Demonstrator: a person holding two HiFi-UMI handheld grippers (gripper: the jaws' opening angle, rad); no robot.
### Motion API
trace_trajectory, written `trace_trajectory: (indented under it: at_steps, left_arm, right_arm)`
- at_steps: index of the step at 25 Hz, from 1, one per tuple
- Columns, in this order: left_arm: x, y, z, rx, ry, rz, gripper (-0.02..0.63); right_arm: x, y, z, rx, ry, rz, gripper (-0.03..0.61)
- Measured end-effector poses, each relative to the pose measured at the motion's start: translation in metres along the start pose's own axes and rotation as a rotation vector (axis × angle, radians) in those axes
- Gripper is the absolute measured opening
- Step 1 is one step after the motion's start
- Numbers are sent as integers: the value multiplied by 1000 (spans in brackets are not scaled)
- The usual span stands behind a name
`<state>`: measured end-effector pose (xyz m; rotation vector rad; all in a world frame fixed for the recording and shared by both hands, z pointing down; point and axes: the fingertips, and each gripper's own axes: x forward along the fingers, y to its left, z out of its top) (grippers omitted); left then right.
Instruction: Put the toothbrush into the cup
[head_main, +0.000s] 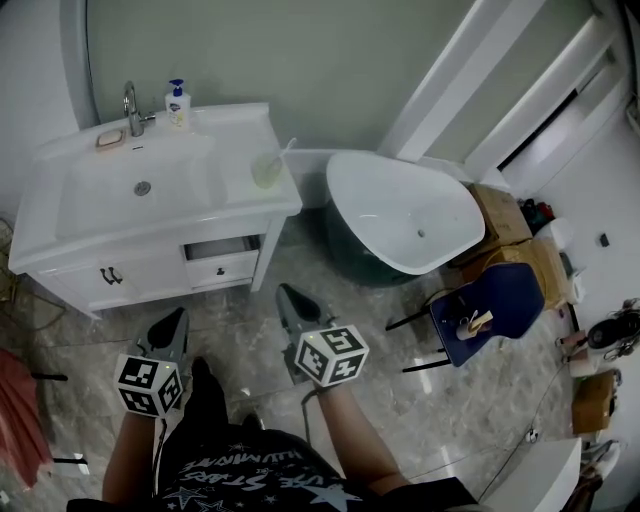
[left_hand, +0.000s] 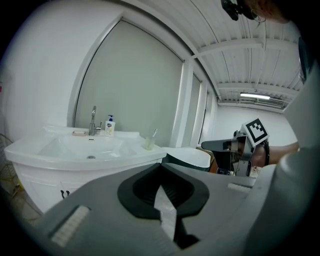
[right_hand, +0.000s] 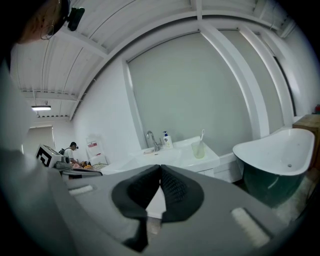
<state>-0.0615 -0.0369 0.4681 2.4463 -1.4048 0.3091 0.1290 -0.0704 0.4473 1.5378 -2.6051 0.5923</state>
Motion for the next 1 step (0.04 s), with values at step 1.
trace_trajectory:
  at_steps: [1]
  left_arm:
    - [-6,-5,-4,-1,0,4,9]
  right_arm:
    - [-8,0,-3,3,-2,1,5]
